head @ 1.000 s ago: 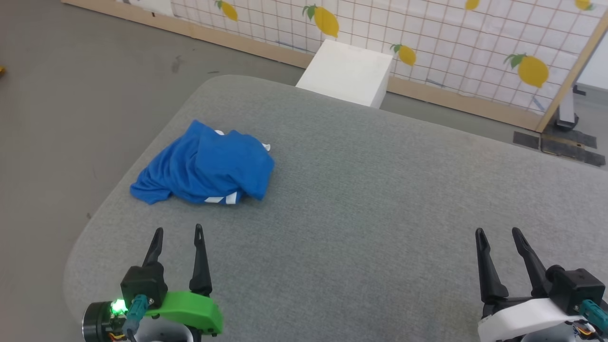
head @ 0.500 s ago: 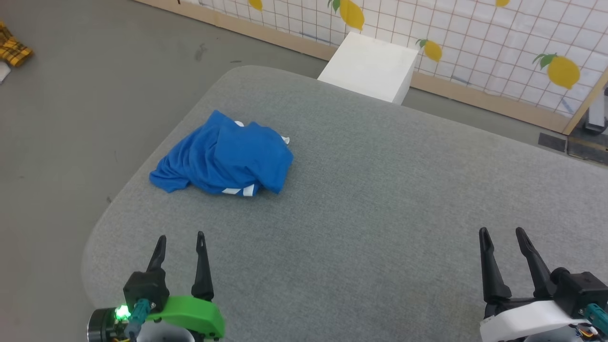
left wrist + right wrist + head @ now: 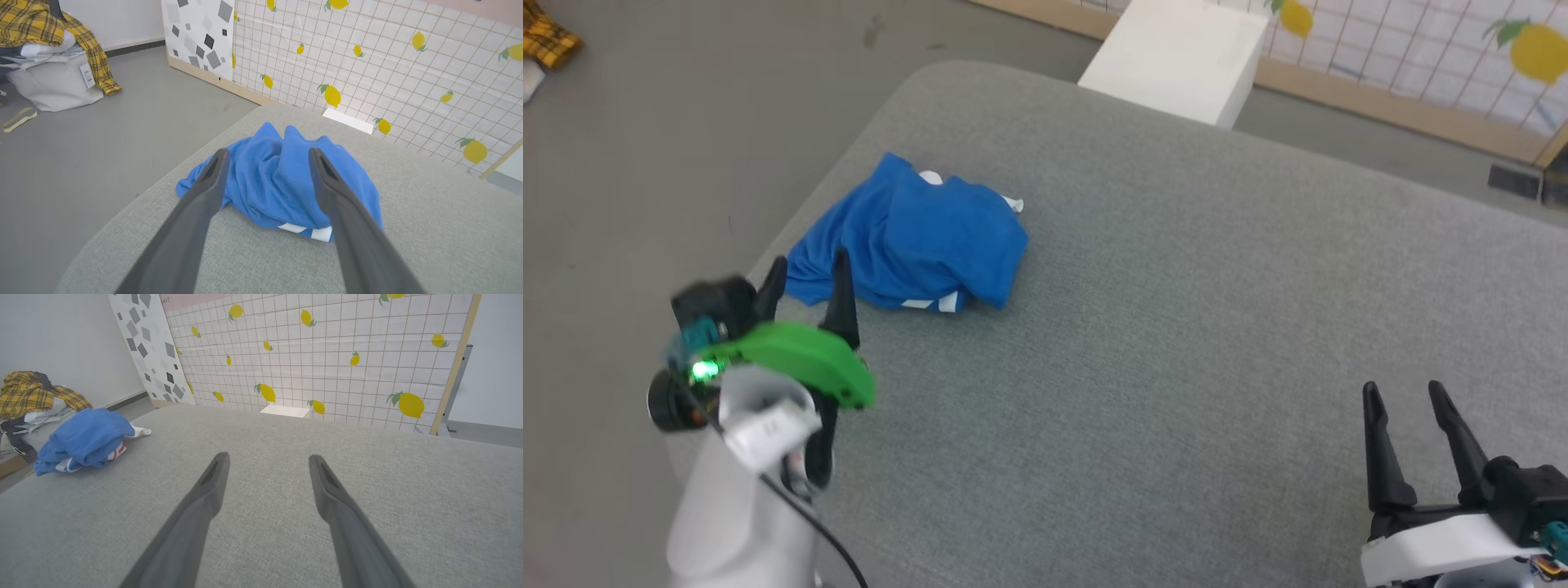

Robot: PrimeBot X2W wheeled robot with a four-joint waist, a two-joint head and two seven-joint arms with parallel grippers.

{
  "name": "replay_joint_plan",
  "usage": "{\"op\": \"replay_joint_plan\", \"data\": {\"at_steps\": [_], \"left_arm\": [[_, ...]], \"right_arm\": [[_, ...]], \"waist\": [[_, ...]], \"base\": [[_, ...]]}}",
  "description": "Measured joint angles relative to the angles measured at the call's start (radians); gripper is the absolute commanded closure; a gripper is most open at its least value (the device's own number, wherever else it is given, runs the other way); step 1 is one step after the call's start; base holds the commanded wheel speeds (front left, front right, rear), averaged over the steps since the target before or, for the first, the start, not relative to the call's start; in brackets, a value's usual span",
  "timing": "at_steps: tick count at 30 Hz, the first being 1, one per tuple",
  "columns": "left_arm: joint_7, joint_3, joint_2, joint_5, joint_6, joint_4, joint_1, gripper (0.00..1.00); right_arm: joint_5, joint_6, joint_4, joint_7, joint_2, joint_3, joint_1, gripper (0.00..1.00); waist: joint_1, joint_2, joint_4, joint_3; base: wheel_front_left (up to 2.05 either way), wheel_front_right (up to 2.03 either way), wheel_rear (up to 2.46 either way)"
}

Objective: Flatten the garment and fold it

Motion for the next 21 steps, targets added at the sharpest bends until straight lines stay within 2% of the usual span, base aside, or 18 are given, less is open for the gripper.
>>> {"op": "replay_joint_plan", "data": {"at_steps": [7, 13, 17, 21], "left_arm": [[0.244, 0.038, 0.03, -0.137, -0.032, 0.193, -0.23, 0.0], [0.466, 0.044, 0.046, -0.216, -0.04, 0.287, -0.336, 0.0], [0.583, 0.03, 0.049, -0.228, -0.017, 0.325, -0.351, 0.0], [0.654, 0.023, 0.046, -0.231, 0.008, 0.346, -0.351, 0.0]], "right_arm": [[-0.037, 0.0, -0.068, 0.032, 0.0, -0.03, -0.004, 0.0], [-0.058, 0.0, -0.116, 0.055, 0.0, -0.05, -0.005, 0.0], [-0.059, 0.0, -0.135, 0.063, 0.0, -0.055, -0.015, 0.0], [-0.06, 0.0, -0.146, 0.064, 0.0, -0.058, -0.027, 0.0]], "waist": [[0.0, 0.0, -0.027, 0.091], [0.0001, 0.0, -0.062, 0.171], [0.0001, 0.0, -0.085, 0.22], [0.0001, 0.0, -0.103, 0.26]], "base": [[0.0, 0.0, 0.0], [0.0, 0.0, 0.0], [0.0, 0.0, 0.0], [0.0, 0.0, 0.0]]}}
